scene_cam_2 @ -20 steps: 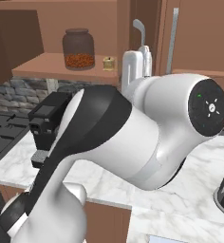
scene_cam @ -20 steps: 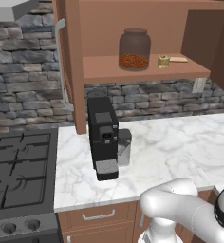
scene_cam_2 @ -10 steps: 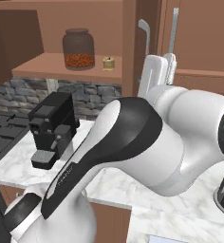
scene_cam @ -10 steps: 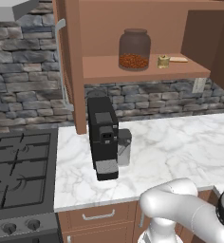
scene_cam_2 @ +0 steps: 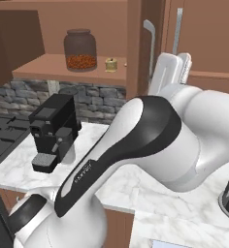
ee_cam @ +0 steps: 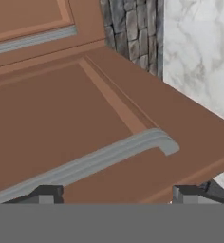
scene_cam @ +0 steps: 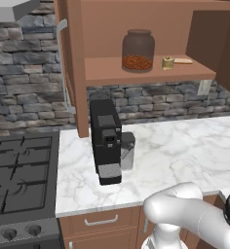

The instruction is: Pick the candle and jar from the dining table and place them in the open cabinet. Close the cabinet after placing the objects.

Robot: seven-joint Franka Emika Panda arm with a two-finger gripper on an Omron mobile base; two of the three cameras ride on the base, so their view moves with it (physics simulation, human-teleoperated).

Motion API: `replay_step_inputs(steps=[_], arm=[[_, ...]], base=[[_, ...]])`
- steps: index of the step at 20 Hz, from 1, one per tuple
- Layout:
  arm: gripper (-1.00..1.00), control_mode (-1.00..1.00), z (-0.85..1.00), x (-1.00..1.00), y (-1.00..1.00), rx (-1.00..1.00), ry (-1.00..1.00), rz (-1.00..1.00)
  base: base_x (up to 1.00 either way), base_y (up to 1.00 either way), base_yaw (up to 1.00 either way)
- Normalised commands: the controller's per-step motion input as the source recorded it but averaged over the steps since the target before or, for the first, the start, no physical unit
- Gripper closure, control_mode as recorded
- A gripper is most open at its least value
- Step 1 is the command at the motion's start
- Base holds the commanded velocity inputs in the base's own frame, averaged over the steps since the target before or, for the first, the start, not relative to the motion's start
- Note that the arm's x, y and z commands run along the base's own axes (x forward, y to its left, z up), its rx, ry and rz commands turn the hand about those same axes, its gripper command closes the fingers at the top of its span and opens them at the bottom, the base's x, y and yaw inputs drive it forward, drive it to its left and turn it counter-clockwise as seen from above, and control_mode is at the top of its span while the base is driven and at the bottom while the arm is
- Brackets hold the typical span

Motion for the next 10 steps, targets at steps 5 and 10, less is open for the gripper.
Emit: replay_step_inputs(steps=[5,10], arm=[[-1.00,-1.00,0.00,0.07,0.10,0.05,0.00,0.00],[-1.00,-1.00,-0.04,0.00,0.68,0.00,0.00,0.01]], base=[[0.00,0.00,0.00],[0.00,0.00,0.00]])
